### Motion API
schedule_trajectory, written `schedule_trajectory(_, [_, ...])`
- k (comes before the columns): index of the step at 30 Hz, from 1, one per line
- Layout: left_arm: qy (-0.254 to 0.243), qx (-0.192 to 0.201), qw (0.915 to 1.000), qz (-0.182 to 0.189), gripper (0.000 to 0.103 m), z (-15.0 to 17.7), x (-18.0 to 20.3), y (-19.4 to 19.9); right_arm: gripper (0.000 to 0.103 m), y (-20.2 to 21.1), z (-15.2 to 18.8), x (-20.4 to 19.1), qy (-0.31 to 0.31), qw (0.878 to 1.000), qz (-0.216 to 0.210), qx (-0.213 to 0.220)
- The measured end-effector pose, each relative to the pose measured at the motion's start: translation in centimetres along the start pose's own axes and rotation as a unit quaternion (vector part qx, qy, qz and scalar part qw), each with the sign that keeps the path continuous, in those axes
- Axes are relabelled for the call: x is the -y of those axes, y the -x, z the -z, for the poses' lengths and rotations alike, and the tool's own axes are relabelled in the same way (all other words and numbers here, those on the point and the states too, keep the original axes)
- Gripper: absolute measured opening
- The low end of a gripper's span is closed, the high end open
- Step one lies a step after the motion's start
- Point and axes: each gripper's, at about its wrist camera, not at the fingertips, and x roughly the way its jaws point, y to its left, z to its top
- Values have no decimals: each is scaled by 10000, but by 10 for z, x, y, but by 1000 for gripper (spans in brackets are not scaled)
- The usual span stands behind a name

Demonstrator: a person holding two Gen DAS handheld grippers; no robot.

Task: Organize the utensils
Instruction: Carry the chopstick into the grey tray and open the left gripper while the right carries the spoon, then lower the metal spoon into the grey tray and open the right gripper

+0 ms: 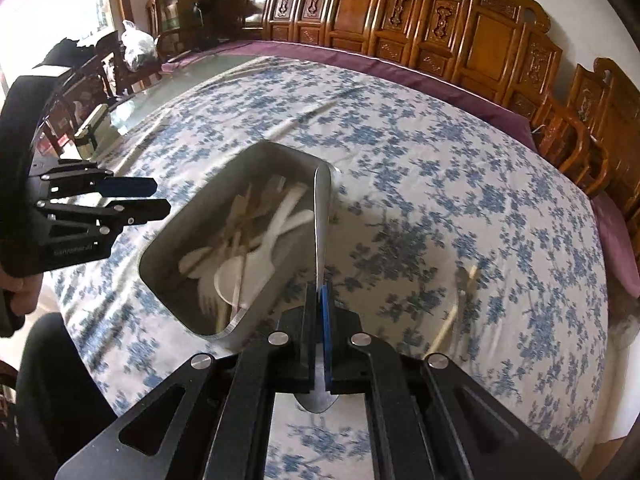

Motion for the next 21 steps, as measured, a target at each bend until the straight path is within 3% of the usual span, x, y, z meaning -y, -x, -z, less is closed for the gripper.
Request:
schedule_trajectory(10, [314,303,9990,46,38,17,-32,18,4,-22,-19,-41,88,9996,-243,-89])
schedule_trajectory(12, [304,372,9988,8,46,20,-35,20,4,-27,-23,-49,110,9995,-276,-111])
schedule_trajectory(21, [573,540,9969,2,59,28,-55,26,4,-48,-35,-61,157,9994,-201,-234])
